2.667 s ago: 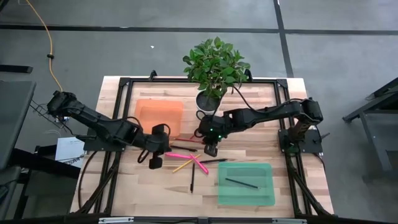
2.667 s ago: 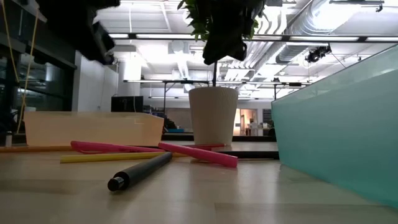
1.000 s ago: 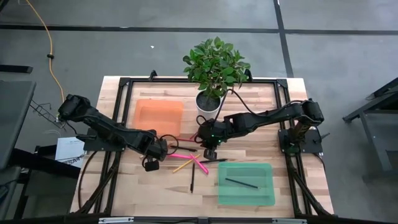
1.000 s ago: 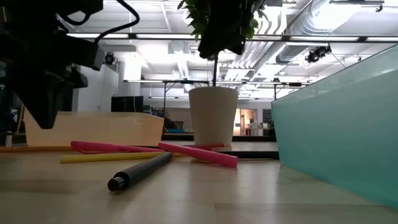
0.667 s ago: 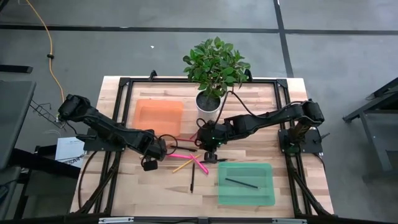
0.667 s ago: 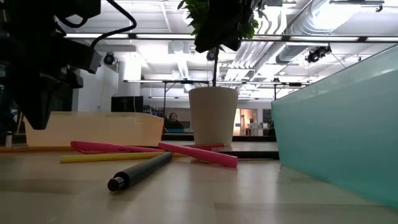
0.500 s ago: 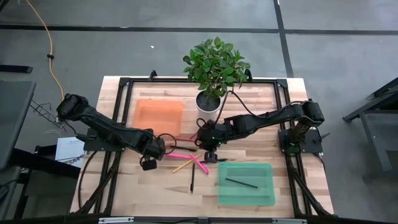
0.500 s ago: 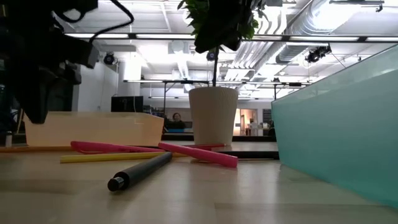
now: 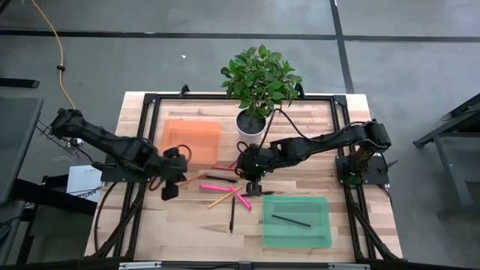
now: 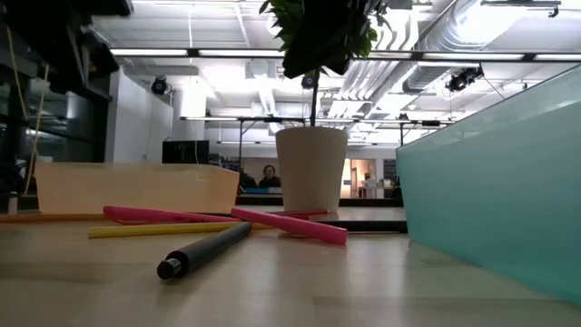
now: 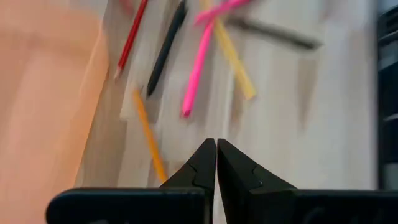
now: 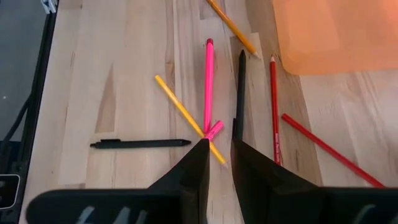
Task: Sort pens & pencils
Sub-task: Put the orange pencil into the green bin
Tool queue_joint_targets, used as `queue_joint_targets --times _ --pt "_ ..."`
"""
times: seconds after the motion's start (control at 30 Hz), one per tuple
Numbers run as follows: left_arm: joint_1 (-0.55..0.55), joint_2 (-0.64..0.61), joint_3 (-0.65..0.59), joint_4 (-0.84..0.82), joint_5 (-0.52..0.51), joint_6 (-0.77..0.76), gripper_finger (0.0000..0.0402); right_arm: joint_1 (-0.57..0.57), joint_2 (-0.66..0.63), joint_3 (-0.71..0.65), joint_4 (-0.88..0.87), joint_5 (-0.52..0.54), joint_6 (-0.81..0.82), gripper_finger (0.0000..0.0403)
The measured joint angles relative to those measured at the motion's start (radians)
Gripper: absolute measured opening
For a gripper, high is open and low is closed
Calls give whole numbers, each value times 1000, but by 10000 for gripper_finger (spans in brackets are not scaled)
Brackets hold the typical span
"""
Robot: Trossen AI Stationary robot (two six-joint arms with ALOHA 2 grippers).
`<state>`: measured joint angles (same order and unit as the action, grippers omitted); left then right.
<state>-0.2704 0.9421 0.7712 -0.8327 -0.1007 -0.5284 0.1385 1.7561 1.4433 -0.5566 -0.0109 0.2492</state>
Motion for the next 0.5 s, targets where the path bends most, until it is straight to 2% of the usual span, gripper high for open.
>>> queue_joint_targets --times 0.2,0.37,0.5 --pt "1 -167 1 23 -17 69 5 -17 0 0 -3 0 26 57" --pt "2 -298 0 -78 -94 79 5 -28 0 0 -3 0 48 57" --pt "2 -354 0 -139 -121 78 5 -33 0 0 0 0 61 57"
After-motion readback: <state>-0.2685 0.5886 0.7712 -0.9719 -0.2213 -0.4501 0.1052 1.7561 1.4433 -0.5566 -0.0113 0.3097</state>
